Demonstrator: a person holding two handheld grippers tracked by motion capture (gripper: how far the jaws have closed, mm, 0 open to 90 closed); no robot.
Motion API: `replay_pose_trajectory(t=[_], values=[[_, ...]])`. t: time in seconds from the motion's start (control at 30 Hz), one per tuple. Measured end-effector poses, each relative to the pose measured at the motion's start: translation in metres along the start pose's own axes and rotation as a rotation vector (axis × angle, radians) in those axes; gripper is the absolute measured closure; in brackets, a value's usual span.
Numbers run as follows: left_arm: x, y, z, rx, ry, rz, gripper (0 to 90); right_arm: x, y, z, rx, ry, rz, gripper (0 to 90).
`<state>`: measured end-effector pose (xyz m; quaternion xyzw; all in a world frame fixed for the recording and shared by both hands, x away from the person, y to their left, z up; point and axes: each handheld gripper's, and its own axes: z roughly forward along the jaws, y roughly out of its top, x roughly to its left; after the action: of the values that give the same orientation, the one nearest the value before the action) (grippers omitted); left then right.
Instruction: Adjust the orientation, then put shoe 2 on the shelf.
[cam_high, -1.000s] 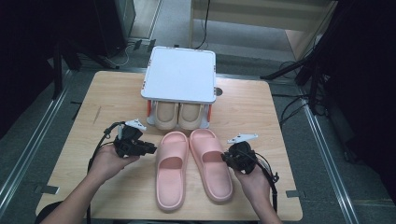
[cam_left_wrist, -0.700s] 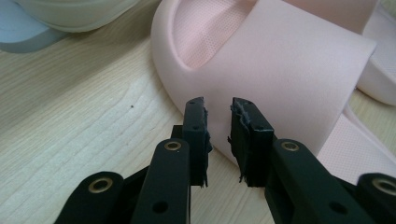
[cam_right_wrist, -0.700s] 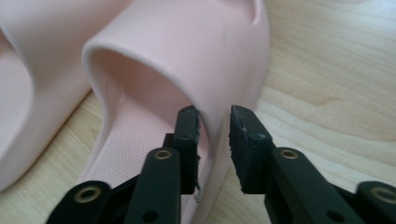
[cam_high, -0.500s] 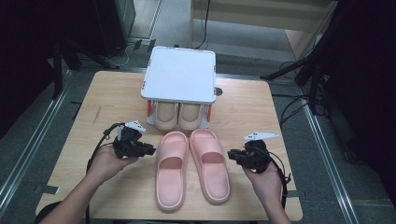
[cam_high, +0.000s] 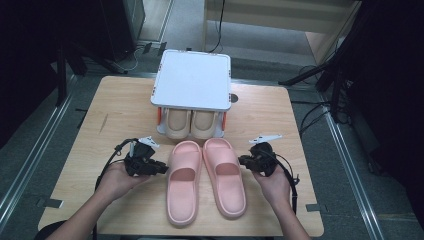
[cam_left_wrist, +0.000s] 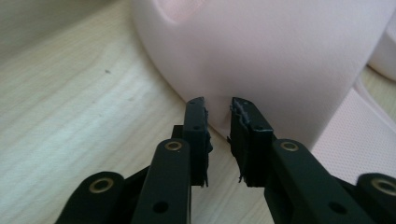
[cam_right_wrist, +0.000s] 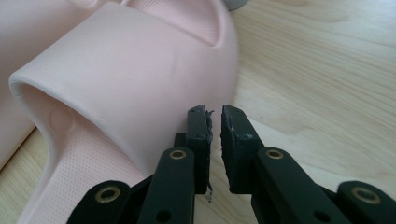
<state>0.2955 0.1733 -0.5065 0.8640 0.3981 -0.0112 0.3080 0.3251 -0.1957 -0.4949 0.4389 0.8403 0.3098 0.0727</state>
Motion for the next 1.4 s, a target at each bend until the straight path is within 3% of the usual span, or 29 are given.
replay_pose_trajectory(t=[0.07, 0.2, 0.43, 0.63, 0.77, 0.83, 0.93, 1.07, 1.23, 1.33, 1.4], values=[[0.0, 0.0, 0.0, -0.003, -0.012, -0.012, 77.2, 0.004, 0.001, 0.002, 0.0, -0.027, -0.029, 84.5], [0.0, -0.001, 0.002, -0.003, -0.03, -0.019, 77.8, 0.003, 0.001, 0.002, 0.002, -0.011, -0.007, 84.5], [-0.013, 0.003, 0.007, 0.014, -0.044, 0.046, 77.6, 0.004, -0.001, 0.0, 0.007, 0.004, -0.003, 85.4], [-0.014, 0.005, 0.009, 0.021, -0.058, 0.048, 77.5, 0.005, -0.003, 0.0, 0.004, 0.006, -0.003, 84.8], [-0.013, 0.006, 0.007, 0.031, -0.047, 0.056, 75.1, 0.002, -0.004, 0.0, -0.003, 0.025, 0.028, 83.1], [-0.01, 0.009, 0.0, -0.015, -0.051, 0.038, 72.9, -0.001, -0.005, -0.001, -0.008, 0.04, 0.048, 81.0], [-0.005, 0.011, -0.011, -0.079, -0.045, 0.015, 69.8, -0.003, -0.005, -0.008, -0.059, 0.06, 0.067, 79.9], [0.0, 0.011, -0.022, -0.126, -0.039, -0.002, 68.0, 0.0, -0.004, -0.024, -0.127, 0.105, 0.08, 79.6], [0.002, 0.012, -0.028, -0.139, -0.03, 0.001, 66.3, 0.009, -0.006, -0.039, -0.21, 0.146, 0.06, 74.9], [0.001, 0.013, -0.03, -0.148, -0.028, 0.001, 65.8, 0.013, -0.006, -0.045, -0.273, 0.179, 0.027, 64.9], [0.001, 0.013, -0.031, -0.152, -0.028, 0.004, 65.5, 0.017, -0.007, -0.048, -0.304, 0.17, -0.022, 50.7]])
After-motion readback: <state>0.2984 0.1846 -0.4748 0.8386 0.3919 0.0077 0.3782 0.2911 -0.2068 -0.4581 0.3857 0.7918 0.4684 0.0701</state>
